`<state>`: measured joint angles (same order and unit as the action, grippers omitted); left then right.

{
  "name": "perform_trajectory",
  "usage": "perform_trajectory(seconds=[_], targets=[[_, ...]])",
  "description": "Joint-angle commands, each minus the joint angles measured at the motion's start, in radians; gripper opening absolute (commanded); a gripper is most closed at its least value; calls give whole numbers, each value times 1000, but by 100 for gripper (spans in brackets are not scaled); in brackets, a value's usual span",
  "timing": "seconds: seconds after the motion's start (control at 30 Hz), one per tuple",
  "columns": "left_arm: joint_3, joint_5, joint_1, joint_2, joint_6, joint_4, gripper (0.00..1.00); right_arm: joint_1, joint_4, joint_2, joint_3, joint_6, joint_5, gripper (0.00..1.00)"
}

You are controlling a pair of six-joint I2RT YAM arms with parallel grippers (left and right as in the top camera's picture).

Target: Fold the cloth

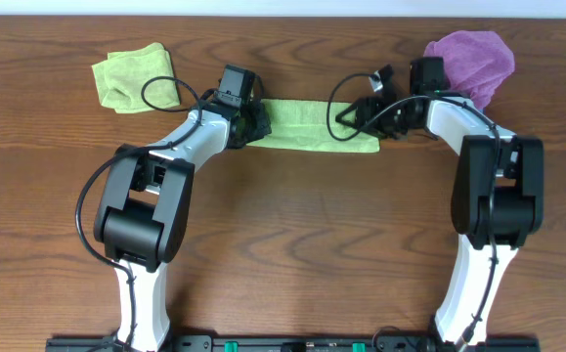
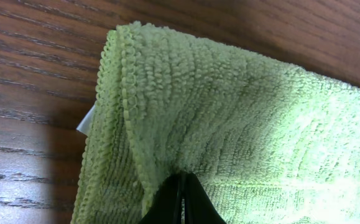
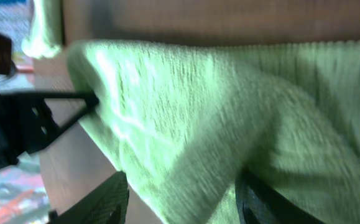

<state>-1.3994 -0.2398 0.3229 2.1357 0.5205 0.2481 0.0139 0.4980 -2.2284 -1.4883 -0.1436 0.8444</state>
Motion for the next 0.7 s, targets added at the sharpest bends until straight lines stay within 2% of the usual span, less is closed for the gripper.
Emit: perform_trajectory(seconds=[0.0,0.6,0.67], targets=[[-5,29,-11,13,1,13,6,-17,43,70,-11,132,-43,56],[-5,29,-11,13,1,14,6,-59,240,131,-11,227,-213,56],[-5,29,-11,13,0,13,6,-64,265,142,-11,188,-267,65]])
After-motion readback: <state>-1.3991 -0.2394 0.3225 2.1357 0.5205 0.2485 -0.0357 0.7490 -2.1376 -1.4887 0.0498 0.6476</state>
